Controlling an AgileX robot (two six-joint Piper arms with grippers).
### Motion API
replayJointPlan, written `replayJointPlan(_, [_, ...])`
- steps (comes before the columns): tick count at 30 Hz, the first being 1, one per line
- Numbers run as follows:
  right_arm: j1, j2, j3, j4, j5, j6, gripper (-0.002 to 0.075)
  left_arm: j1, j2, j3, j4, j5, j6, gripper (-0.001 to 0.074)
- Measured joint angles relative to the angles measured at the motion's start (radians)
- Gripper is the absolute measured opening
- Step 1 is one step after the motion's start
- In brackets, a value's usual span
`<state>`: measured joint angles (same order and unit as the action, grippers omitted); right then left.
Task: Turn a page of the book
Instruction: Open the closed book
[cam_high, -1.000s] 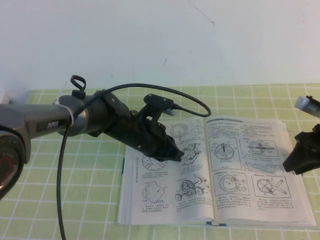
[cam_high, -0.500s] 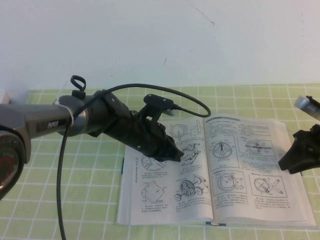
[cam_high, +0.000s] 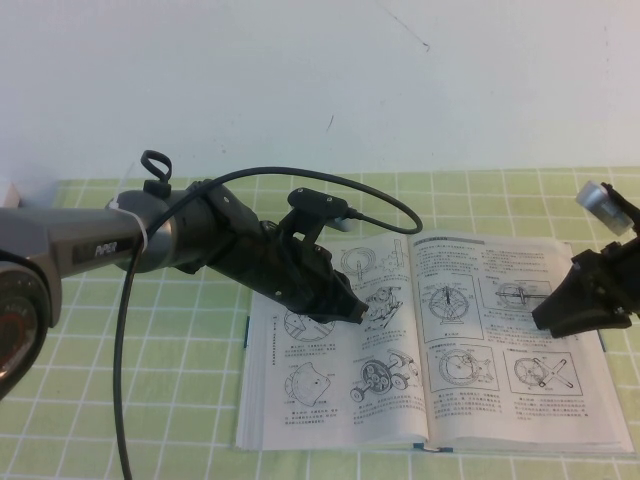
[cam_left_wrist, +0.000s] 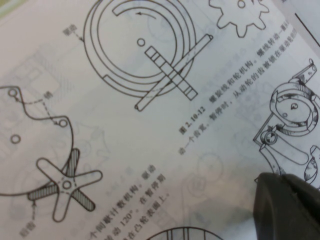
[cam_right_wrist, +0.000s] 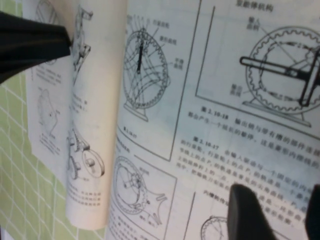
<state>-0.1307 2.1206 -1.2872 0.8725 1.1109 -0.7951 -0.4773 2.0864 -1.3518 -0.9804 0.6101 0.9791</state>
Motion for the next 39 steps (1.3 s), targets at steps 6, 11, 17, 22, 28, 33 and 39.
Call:
replayJointPlan(6, [0.000,-0.077,0.005,-0.152,0.004,0.029,0.0207,0.000,0.000,0.000,0.000,0.000,0.000,-0.0004])
replayJointPlan(11, [0.041,-0.230,0.177,-0.303,-0.155,0.094,0.0063,0.000,0.000,0.000,0.000,0.000,0.000,-0.0004])
replayJointPlan(17, [0.106,-0.279,0.356,-0.220,-0.348,0.076,0.0014,0.000,0.000,0.000,0.000,0.000,0.000,-0.0004])
replayJointPlan(22, [0.045,-0.279,0.351,-0.114,-0.368,0.034,0.0202,0.000,0.000,0.000,-0.002,0.002,0.000,-0.0004])
replayJointPlan(28, [-0.014,-0.273,0.342,-0.024,-0.402,-0.016,0.0418,0.000,0.000,0.000,-0.006,0.002,0.000,-0.0004])
replayJointPlan(33, [-0.014,-0.237,0.342,0.058,-0.394,-0.080,0.0423,0.000,0.000,0.000,-0.017,0.002,0.000,-0.0004])
replayJointPlan(39, [-0.021,-0.189,0.340,0.185,-0.364,-0.179,0.0402,0.001,0.000,0.000,-0.017,0.002,0.000,-0.0004])
